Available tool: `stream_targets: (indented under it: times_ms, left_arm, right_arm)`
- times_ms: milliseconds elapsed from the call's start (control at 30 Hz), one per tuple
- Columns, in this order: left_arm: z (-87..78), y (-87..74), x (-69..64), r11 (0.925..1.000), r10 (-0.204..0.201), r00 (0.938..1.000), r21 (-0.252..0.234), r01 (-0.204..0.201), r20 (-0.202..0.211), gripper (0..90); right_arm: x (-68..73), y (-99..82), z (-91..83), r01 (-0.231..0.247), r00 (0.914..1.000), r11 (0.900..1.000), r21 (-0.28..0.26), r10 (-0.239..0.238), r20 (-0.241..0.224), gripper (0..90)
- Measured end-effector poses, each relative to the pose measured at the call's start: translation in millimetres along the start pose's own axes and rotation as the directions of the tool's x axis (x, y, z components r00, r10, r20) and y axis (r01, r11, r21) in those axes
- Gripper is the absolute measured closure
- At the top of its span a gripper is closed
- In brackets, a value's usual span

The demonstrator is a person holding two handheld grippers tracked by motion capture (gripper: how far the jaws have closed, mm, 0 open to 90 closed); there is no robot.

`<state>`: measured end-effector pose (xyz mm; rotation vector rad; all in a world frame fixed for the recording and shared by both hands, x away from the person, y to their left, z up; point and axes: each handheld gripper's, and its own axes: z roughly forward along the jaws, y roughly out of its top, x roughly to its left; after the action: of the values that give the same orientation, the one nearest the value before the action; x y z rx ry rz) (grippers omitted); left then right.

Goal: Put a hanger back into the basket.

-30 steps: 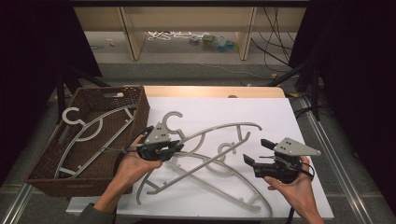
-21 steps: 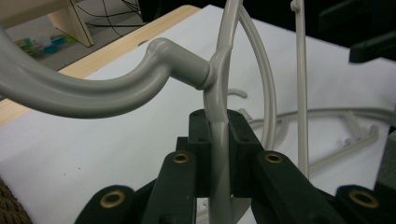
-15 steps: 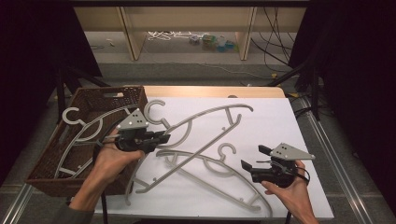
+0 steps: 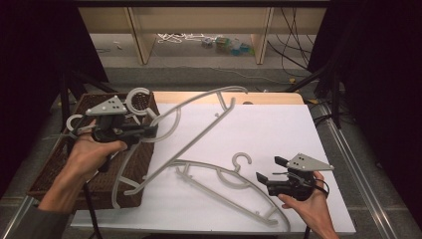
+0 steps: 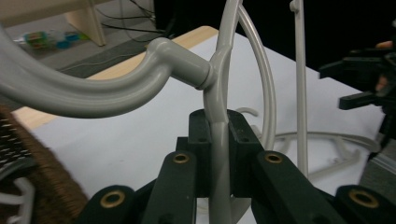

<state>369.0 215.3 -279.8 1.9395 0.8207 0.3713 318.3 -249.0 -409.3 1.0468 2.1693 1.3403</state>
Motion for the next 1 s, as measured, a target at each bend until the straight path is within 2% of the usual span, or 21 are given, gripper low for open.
stream_targets:
  times_ms: [33, 100, 133, 167, 200, 233, 400, 433, 500, 533, 567, 633, 667, 700, 733, 767, 833, 867, 900, 933, 1000]
  left_arm:
    - [-3.4, 0.8, 5.2, 0.9999, -0.014, 0.9997, 0.002, 0.014, -0.021, 82.1]
    - [-10.1, 2.2, 17.6, 0.9996, -0.023, 0.9976, 0.015, 0.024, -0.066, 82.1]
    - [-10.1, 2.2, 17.6, 0.9996, -0.023, 0.9976, 0.015, 0.024, -0.066, 82.1]
    - [-13.0, 2.2, 23.7, 0.9993, -0.032, 0.9962, 0.014, 0.034, -0.081, 82.1]
    - [-15.4, 2.0, 28.6, 0.999, -0.042, 0.9944, 0.01, 0.044, -0.097, 82.1]
    - [-18.7, 1.2, 38.1, 0.9983, -0.057, 0.9918, -0.001, 0.057, -0.115, 82.1]
    - [-23.7, 1.3, 52.6, 0.9976, -0.061, 0.9843, 0.021, 0.066, -0.166, 82.1]
    - [-24.9, 0.8, 59.3, 0.9981, -0.05, 0.9816, 0.026, 0.056, -0.184, 82.1]
    - [-26.3, -0.1, 69.8, 0.9974, -0.056, 0.9756, 0.033, 0.064, -0.212, 82.1]
    - [-26.3, -0.1, 69.8, 0.9974, -0.056, 0.9756, 0.033, 0.064, -0.212, 82.1]
    - [-26.2, -1.5, 77.0, 0.9956, -0.083, 0.9686, 0.023, 0.09, -0.234, 82.1]
    - [-26.9, -3.6, 85.6, 0.9956, -0.076, 0.9658, 0.035, 0.087, -0.248, 82.1]
    - [-26.9, -3.6, 85.6, 0.9956, -0.076, 0.9658, 0.035, 0.087, -0.248, 82.1]
    - [-27.4, -5.7, 93.3, 0.9946, -0.077, 0.9591, 0.046, 0.093, -0.272, 82.1]
    - [-27.4, -5.7, 93.3, 0.9946, -0.077, 0.9591, 0.046, 0.093, -0.272, 82.1]
    - [-28.7, -8.4, 99.6, 0.9934, -0.075, 0.9539, 0.062, 0.097, -0.291, 82.1]
    - [-30.3, -10.1, 104.0, 0.9931, -0.06, 0.9545, 0.079, 0.087, -0.292, 82.1]
    - [-31.9, -12.1, 110.0, 0.9927, -0.046, 0.9509, 0.092, 0.078, -0.306, 82.1]
    - [-31.9, -12.1, 110.0, 0.9927, -0.046, 0.9509, 0.092, 0.078, -0.306, 82.1]
    - [-30.1, -14.0, 112.3, 0.9931, -0.074, 0.9407, 0.061, 0.1, -0.331, 82.1]
    - [-32.7, -17.0, 119.4, 0.9922, -0.057, 0.9354, 0.084, 0.092, -0.349, 82.1]
  right_arm:
    - [-0.8, 0.0, 0.1, 0.013, 0.9998, 0.9999, -0.007, -0.013, 0.013, 17.3]
    - [-0.6, -1.1, 1.4, 0.005, 1.0, 1.0, -0.006, -0.005, 0.0, 17.4]
    - [-0.6, -1.1, 1.4, 0.005, 1.0, 1.0, -0.006, -0.005, 0.0, 17.4]
    - [0.1, -1.4, 1.5, -0.009, 0.9999, 1.0, 0.002, 0.009, -0.009, 17.3]
    - [-1.4, -1.6, 1.8, 0.01, 0.9999, 0.9999, -0.002, -0.01, 0.002, 17.3]
    - [-1.6, -1.6, 2.1, 0.006, 1.0, 1.0, -0.005, -0.006, 0.003, 17.3]
    - [-2.1, -3.1, 3.8, -0.003, 1.0, 1.0, -0.003, 0.003, -0.005, 17.3]
    - [-1.2, -3.1, 4.6, -0.016, 0.9998, 0.9998, -0.006, 0.016, -0.014, 17.3]
    - [-1.2, -3.6, 5.2, 0.005, 1.0, 0.9999, -0.013, -0.005, -0.003, 17.3]
    - [-1.2, -3.0, 2.6, 0.007, 0.9999, 0.9998, 0.018, -0.007, 0.007, 17.3]
    - [-1.7, -3.5, 5.0, 0.006, 1.0, 0.9999, -0.008, -0.006, 0.002, 17.3]
    - [-2.2, -3.5, 5.5, 0.002, 1.0, 0.9999, -0.013, -0.002, -0.002, 17.4]
    - [-1.7, -3.5, 4.1, -0.015, 0.9999, 0.9999, 0.008, 0.015, -0.002, 17.4]
    - [-3.3, -4.8, 5.9, -0.002, 1.0, 1.0, -0.008, 0.002, 0.001, 17.3]
    - [-3.3, -4.8, 5.9, -0.002, 1.0, 1.0, -0.008, 0.002, 0.001, 17.3]
    - [-3.1, -5.3, 5.8, -0.022, 0.9997, 0.9998, 0.002, 0.022, -0.012, 17.3]
    - [-2.9, -4.9, 5.1, -0.018, 0.9998, 0.9998, 0.008, 0.018, -0.001, 17.3]
    - [-3.3, -5.1, 5.1, -0.008, 1.0, 0.9999, 0.007, 0.008, 0.005, 17.4]
    - [-3.3, -5.1, 5.1, -0.008, 1.0, 0.9999, 0.007, 0.008, 0.005, 17.4]
    - [-3.2, -5.4, 5.7, -0.007, 1.0, 0.9999, 0.01, 0.007, 0.004, 17.4]
    - [-2.8, -5.9, 7.0, -0.006, 1.0, 0.9998, 0.019, 0.006, 0.0, 17.4]
